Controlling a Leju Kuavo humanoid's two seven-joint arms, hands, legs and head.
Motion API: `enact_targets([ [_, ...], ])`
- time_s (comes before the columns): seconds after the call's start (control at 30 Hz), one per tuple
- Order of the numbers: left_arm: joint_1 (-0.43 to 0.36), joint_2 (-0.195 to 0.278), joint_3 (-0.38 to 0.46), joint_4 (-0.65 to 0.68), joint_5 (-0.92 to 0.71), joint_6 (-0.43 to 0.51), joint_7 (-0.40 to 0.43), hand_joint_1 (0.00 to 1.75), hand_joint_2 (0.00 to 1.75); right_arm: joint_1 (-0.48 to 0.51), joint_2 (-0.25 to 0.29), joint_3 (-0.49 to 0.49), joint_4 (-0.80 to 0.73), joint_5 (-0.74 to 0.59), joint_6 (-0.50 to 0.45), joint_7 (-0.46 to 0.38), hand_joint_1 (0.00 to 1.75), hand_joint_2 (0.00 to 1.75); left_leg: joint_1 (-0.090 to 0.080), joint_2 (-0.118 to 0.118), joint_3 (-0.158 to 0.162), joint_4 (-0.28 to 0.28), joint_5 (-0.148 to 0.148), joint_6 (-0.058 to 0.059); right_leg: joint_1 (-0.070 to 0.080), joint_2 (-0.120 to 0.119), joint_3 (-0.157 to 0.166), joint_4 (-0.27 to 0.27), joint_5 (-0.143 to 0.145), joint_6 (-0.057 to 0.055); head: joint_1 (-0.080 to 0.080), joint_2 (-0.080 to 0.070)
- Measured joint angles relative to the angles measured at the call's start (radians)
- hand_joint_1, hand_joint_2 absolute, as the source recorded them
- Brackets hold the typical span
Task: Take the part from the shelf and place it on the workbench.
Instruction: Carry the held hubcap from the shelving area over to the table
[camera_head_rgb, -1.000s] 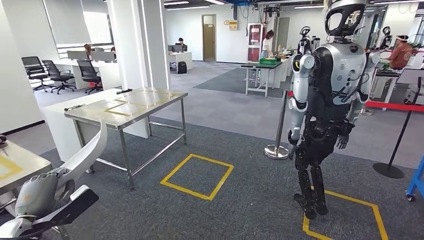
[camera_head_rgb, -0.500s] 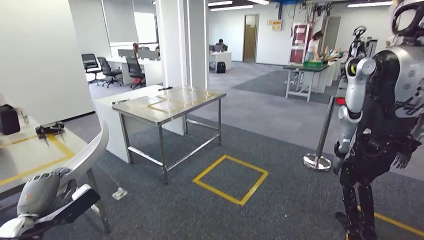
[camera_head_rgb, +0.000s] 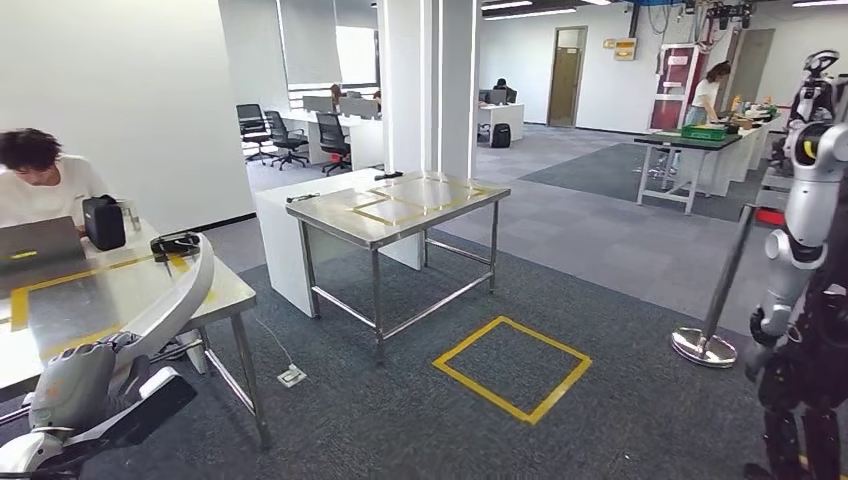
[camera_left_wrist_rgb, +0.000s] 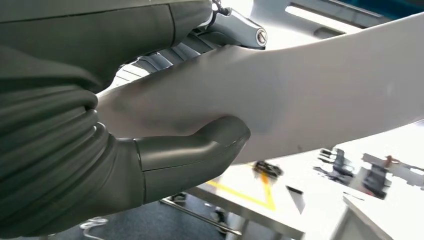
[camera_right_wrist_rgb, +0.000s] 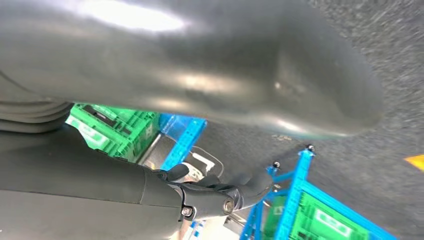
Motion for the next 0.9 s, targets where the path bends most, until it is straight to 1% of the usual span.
enact_targets([
  [0.03, 0.0, 0.002, 0.0, -0.001, 0.0, 0.0, 0.0, 1.57, 1.75, -0.002, 0.0, 0.0, 0.0, 0.0, 0.001, 0.0, 0.0, 0.0, 0.003, -0.014, 0.003, -0.004, 0.001, 0.005, 0.0, -0.012, 0.005, -0.003, -0.005, 0.006, 0.001, 0.0],
  [0.07, 0.0, 0.003, 0.0, -0.003, 0.0, 0.0, 0.001, 1.57, 1.75, -0.003, 0.0, -0.001, 0.0, 0.0, 0.002, 0.0, 0.0, 0.0, 0.006, -0.028, 0.008, -0.009, 0.001, 0.01, -0.001, -0.007, 0.008, 0.001, -0.011, 0.011, 0.002, 0.0],
  [0.1, -0.001, 0.004, 0.0, -0.004, 0.0, 0.0, 0.002, 1.57, 1.75, -0.004, 0.0, -0.001, 0.0, 0.001, 0.004, 0.0, 0.0, 0.0, 0.011, -0.041, 0.014, -0.015, 0.001, 0.015, -0.003, 0.011, 0.003, 0.022, -0.024, 0.016, 0.002, 0.0],
  [0.13, -0.002, 0.002, 0.0, -0.006, 0.0, 0.0, 0.002, 1.57, 1.75, -0.003, -0.001, -0.001, 0.0, 0.001, 0.005, 0.0, 0.0, 0.0, 0.015, -0.054, 0.02, -0.019, 0.001, 0.021, -0.005, 0.038, -0.017, 0.065, -0.044, 0.02, 0.004, 0.0],
  [0.17, -0.003, 0.0, 0.0, -0.006, 0.001, 0.001, 0.002, 1.57, 1.75, -0.002, -0.002, -0.001, 0.0, 0.002, 0.006, 0.0, 0.0, 0.0, 0.017, -0.067, 0.023, -0.019, -0.001, 0.024, -0.006, 0.07, -0.05, 0.127, -0.069, 0.023, 0.005, -0.001],
  [0.2, -0.001, -0.001, 0.0, -0.005, 0.001, 0.001, 0.003, 1.57, 1.75, 0.001, -0.003, -0.002, 0.0, 0.002, 0.006, 0.0, 0.0, 0.0, 0.018, -0.08, 0.024, -0.019, -0.004, 0.027, -0.007, 0.089, -0.093, 0.198, -0.093, 0.025, 0.006, 0.0],
  [0.23, 0.002, -0.003, 0.0, -0.005, 0.001, 0.0, 0.003, 1.57, 1.75, 0.003, -0.004, -0.002, 0.0, 0.002, 0.006, 0.001, 0.0, 0.0, 0.018, -0.096, 0.025, -0.017, -0.007, 0.028, -0.007, 0.098, -0.134, 0.254, -0.105, 0.027, 0.007, 0.0],
  [0.27, 0.006, -0.003, 0.0, -0.005, 0.001, 0.0, 0.003, 1.57, 1.75, 0.004, -0.005, -0.003, 0.0, 0.002, 0.006, 0.001, 0.0, 0.0, 0.018, -0.11, 0.027, -0.014, -0.011, 0.027, -0.007, 0.101, -0.162, 0.279, -0.096, 0.028, 0.007, 0.0],
  [0.3, 0.008, -0.004, 0.0, -0.005, 0.0, 0.0, 0.004, 1.57, 1.75, 0.004, -0.005, -0.003, 0.0, 0.002, 0.006, 0.001, 0.0, 0.0, 0.019, -0.122, 0.029, -0.009, -0.016, 0.025, -0.008, 0.102, -0.17, 0.263, -0.065, 0.028, 0.008, 0.0],
  [0.33, 0.009, -0.003, 0.0, -0.005, -0.001, 0.0, 0.006, 1.57, 1.75, 0.004, -0.006, -0.003, 0.0, 0.002, 0.006, 0.002, 0.0, 0.0, 0.02, -0.132, 0.032, -0.003, -0.023, 0.022, -0.008, 0.103, -0.158, 0.209, -0.018, 0.028, 0.008, 0.0],
  [0.37, 0.009, -0.003, 0.0, -0.005, -0.004, 0.0, 0.009, 1.57, 1.75, 0.003, -0.006, -0.003, 0.0, 0.002, 0.006, 0.004, 0.0, 0.0, 0.022, -0.14, 0.036, 0.004, -0.032, 0.018, -0.009, 0.104, -0.135, 0.142, 0.023, 0.028, 0.008, 0.0],
  [0.4, 0.007, -0.002, 0.0, -0.005, -0.007, 0.001, 0.012, 1.57, 1.75, 0.003, -0.007, -0.003, 0.0, 0.001, 0.005, 0.005, 0.0, 0.0, 0.022, -0.148, 0.037, 0.012, -0.04, 0.012, -0.008, 0.107, -0.112, 0.081, 0.051, 0.027, 0.008, 0.0],
  [0.43, 0.006, 0.0, 0.0, -0.005, -0.01, 0.001, 0.016, 1.57, 1.75, 0.002, -0.007, -0.003, 0.0, 0.0, 0.004, 0.008, 0.0, 0.0, 0.021, -0.155, 0.036, 0.017, -0.046, 0.005, -0.007, 0.11, -0.097, 0.043, 0.063, 0.023, 0.007, 0.0],
  [0.47, 0.006, 0.003, 0.0, -0.004, -0.014, 0.002, 0.02, 1.57, 1.75, 0.001, -0.007, -0.003, 0.0, -0.001, 0.002, 0.01, 0.0, 0.0, 0.02, -0.159, 0.035, 0.018, -0.049, 0.0, -0.005, 0.113, -0.09, 0.028, 0.06, 0.018, 0.007, 0.0],
  [0.5, 0.005, 0.007, 0.0, -0.004, -0.016, 0.003, 0.023, 1.57, 1.75, 0.0, -0.006, -0.004, 0.0, -0.002, 0.001, 0.012, 0.0, 0.0, 0.019, -0.162, 0.034, 0.018, -0.051, -0.005, -0.004, 0.114, -0.089, 0.024, 0.055, 0.011, 0.006, 0.0],
  [0.53, 0.005, 0.011, 0.0, -0.004, -0.018, 0.003, 0.025, 1.57, 1.75, -0.001, -0.006, -0.004, 0.0, -0.003, -0.001, 0.012, 0.0, 0.0, 0.019, -0.163, 0.036, 0.016, -0.053, -0.011, -0.005, 0.113, -0.087, 0.025, 0.054, 0.003, 0.005, 0.0],
  [0.57, 0.004, 0.016, 0.0, -0.004, -0.019, 0.003, 0.026, 1.57, 1.75, -0.001, -0.005, -0.005, 0.0, -0.003, -0.003, 0.012, 0.0, 0.0, 0.019, -0.155, 0.036, 0.018, -0.058, -0.016, -0.006, 0.112, -0.083, 0.023, 0.052, -0.004, 0.005, 0.0],
  [0.6, 0.003, 0.019, 0.0, -0.004, -0.02, 0.003, 0.027, 1.57, 1.75, -0.002, -0.004, -0.005, 0.0, -0.003, -0.005, 0.01, 0.0, 0.0, 0.019, -0.14, 0.03, 0.034, -0.067, -0.022, -0.008, 0.111, -0.078, 0.021, 0.051, -0.011, 0.003, 0.0],
  [0.63, 0.001, 0.022, 0.0, -0.004, -0.02, 0.003, 0.027, 1.57, 1.75, -0.001, -0.004, -0.005, 0.0, -0.003, -0.007, 0.008, 0.0, 0.0, 0.019, -0.121, 0.014, 0.07, -0.084, -0.028, -0.009, 0.111, -0.072, 0.018, 0.048, -0.018, 0.002, 0.0],
  [0.67, -0.001, 0.023, 0.0, -0.004, -0.021, 0.003, 0.028, 1.57, 1.75, 0.0, -0.003, -0.005, 0.0, -0.003, -0.008, 0.006, 0.0, 0.0, 0.02, -0.101, -0.016, 0.127, -0.108, -0.032, -0.009, 0.11, -0.066, 0.017, 0.045, -0.023, 0.0, 0.0],
  [0.7, -0.002, 0.023, 0.0, -0.003, -0.023, 0.003, 0.029, 1.57, 1.75, 0.001, -0.002, -0.005, 0.0, -0.003, -0.01, 0.006, 0.0, 0.0, 0.022, -0.088, -0.055, 0.197, -0.133, -0.036, -0.009, 0.109, -0.062, 0.017, 0.04, -0.027, -0.002, 0.0],
  [0.73, -0.002, 0.024, 0.0, -0.001, -0.024, 0.002, 0.03, 1.57, 1.75, 0.001, -0.002, -0.005, 0.0, -0.003, -0.01, 0.006, 0.0, 0.0, 0.024, -0.083, -0.094, 0.26, -0.151, -0.038, -0.008, 0.109, -0.057, 0.017, 0.036, -0.028, -0.002, 0.0],
  [0.77, -0.001, 0.024, 0.0, 0.001, -0.026, 0.002, 0.032, 1.57, 1.75, 0.002, -0.001, -0.005, 0.0, -0.003, -0.01, 0.006, 0.0, 0.0, 0.025, -0.081, -0.122, 0.298, -0.152, -0.039, -0.008, 0.108, -0.052, 0.017, 0.031, -0.028, -0.002, 0.0],
  [0.8, 0.0, 0.024, 0.0, 0.002, -0.028, -0.001, 0.034, 1.57, 1.75, 0.002, -0.001, -0.005, 0.0, -0.003, -0.01, 0.006, 0.0, 0.0, 0.026, -0.08, -0.131, 0.296, -0.131, -0.037, -0.008, 0.108, -0.045, 0.017, 0.026, -0.028, -0.003, 0.0],
  [0.83, 0.0, 0.025, 0.0, 0.003, -0.029, -0.003, 0.036, 1.57, 1.75, 0.002, -0.001, -0.006, 0.0, -0.004, -0.009, 0.007, 0.0, 0.0, 0.026, -0.08, -0.117, 0.254, -0.092, -0.034, -0.007, 0.107, -0.036, 0.017, 0.019, -0.027, -0.003, 0.0],
  [0.87, -0.002, 0.025, 0.0, 0.003, -0.031, -0.006, 0.038, 1.57, 1.75, 0.002, 0.0, -0.006, 0.0, -0.004, -0.009, 0.008, 0.0, 0.0, 0.024, -0.079, -0.089, 0.182, -0.044, -0.027, -0.006, 0.107, -0.026, 0.017, 0.012, -0.026, -0.004, 0.0],
  [0.9, -0.005, 0.026, 0.0, 0.003, -0.032, -0.008, 0.04, 1.57, 1.75, 0.002, 0.001, -0.007, 0.0, -0.005, -0.009, 0.009, 0.0, 0.0, 0.02, -0.076, -0.057, 0.113, -0.009, -0.018, -0.004, 0.106, -0.017, 0.016, 0.005, -0.023, -0.003, 0.0],
])
